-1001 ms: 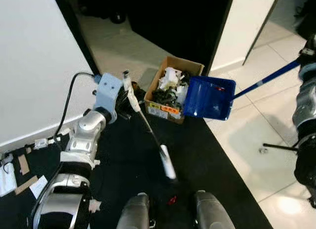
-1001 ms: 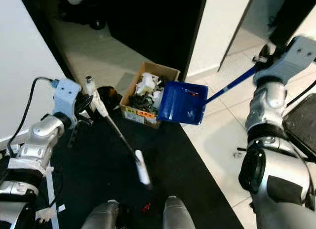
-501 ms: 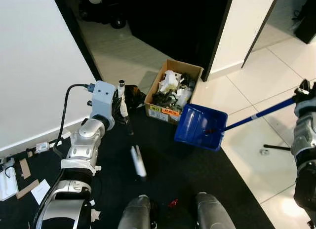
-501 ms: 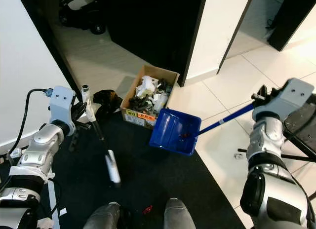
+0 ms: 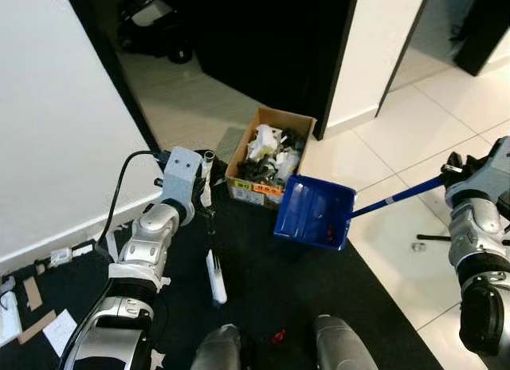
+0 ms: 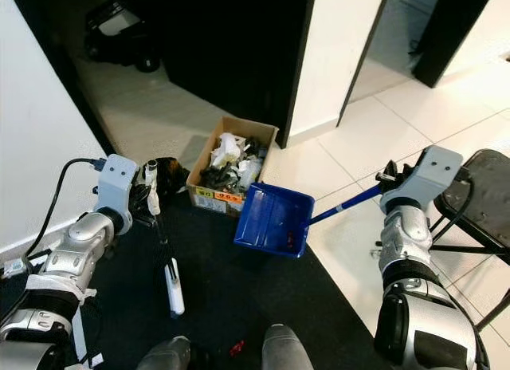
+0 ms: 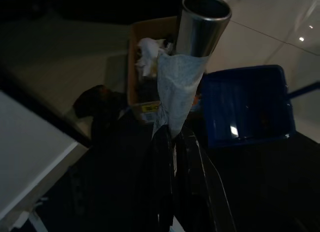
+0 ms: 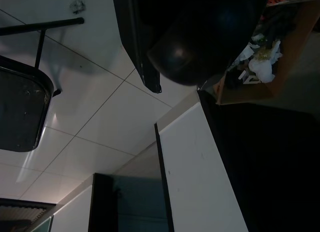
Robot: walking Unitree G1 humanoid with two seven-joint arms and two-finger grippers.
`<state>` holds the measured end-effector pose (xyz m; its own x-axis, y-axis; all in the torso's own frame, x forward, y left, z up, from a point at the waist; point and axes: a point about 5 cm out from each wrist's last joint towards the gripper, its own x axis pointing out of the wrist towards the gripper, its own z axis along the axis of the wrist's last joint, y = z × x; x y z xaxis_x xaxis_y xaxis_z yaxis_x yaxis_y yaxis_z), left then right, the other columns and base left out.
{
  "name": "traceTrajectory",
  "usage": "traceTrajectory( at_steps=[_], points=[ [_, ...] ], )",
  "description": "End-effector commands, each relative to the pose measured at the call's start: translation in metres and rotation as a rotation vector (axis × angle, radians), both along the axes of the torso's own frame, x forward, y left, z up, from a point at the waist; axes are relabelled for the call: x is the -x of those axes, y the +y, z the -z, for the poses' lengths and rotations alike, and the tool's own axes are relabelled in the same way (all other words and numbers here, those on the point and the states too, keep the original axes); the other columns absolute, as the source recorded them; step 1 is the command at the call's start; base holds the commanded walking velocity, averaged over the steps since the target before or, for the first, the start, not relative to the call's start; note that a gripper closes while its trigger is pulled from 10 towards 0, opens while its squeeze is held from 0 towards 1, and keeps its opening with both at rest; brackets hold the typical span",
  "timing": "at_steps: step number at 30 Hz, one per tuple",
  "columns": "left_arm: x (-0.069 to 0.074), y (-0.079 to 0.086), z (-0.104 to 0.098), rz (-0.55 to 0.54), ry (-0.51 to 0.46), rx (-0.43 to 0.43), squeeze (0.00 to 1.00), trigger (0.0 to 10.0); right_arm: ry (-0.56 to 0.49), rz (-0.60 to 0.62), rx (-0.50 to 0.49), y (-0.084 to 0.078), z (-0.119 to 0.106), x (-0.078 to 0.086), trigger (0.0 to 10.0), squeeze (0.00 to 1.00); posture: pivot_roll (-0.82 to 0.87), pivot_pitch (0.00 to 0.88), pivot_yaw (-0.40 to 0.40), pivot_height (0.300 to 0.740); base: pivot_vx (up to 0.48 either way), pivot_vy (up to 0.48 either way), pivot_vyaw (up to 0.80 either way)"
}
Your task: Sweep floor
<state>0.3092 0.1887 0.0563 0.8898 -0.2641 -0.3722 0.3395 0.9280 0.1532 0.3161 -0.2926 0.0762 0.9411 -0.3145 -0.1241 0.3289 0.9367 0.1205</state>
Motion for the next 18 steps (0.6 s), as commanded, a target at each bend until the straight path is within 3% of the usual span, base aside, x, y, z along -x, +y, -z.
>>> traceTrajectory(
  at_steps=[1,7,14,15,18],
  points=[
    [0.002,0.000,0.005,0.017,0.029,-0.016,0.00,10.0,0.151,-0.068,0.000,0.012,0.027,0.010,10.0,0.00,0.00,0.023,0.024,0.740,0.000,0.000,0.00],
    [0.001,-0.004,0.005,0.069,0.043,-0.026,0.00,10.0,0.217,-0.117,0.011,0.018,0.031,0.007,10.0,0.00,0.00,0.016,0.021,0.740,0.000,0.000,0.00],
    [0.004,-0.014,0.003,0.240,0.078,-0.067,0.00,10.0,0.258,-0.144,0.045,0.019,0.032,0.008,10.0,0.00,0.00,0.010,0.018,0.740,0.000,0.000,0.00],
    [0.006,-0.014,0.002,0.302,0.099,-0.074,0.00,10.0,0.272,-0.157,0.071,0.017,0.032,0.008,10.0,0.00,0.00,0.007,0.020,0.740,0.000,0.000,0.00],
    [0.007,-0.014,0.002,0.319,0.108,-0.071,0.00,10.0,0.281,-0.163,0.081,0.016,0.032,0.008,10.0,0.00,0.00,0.007,0.020,0.740,0.000,0.000,0.00]
  ],
)
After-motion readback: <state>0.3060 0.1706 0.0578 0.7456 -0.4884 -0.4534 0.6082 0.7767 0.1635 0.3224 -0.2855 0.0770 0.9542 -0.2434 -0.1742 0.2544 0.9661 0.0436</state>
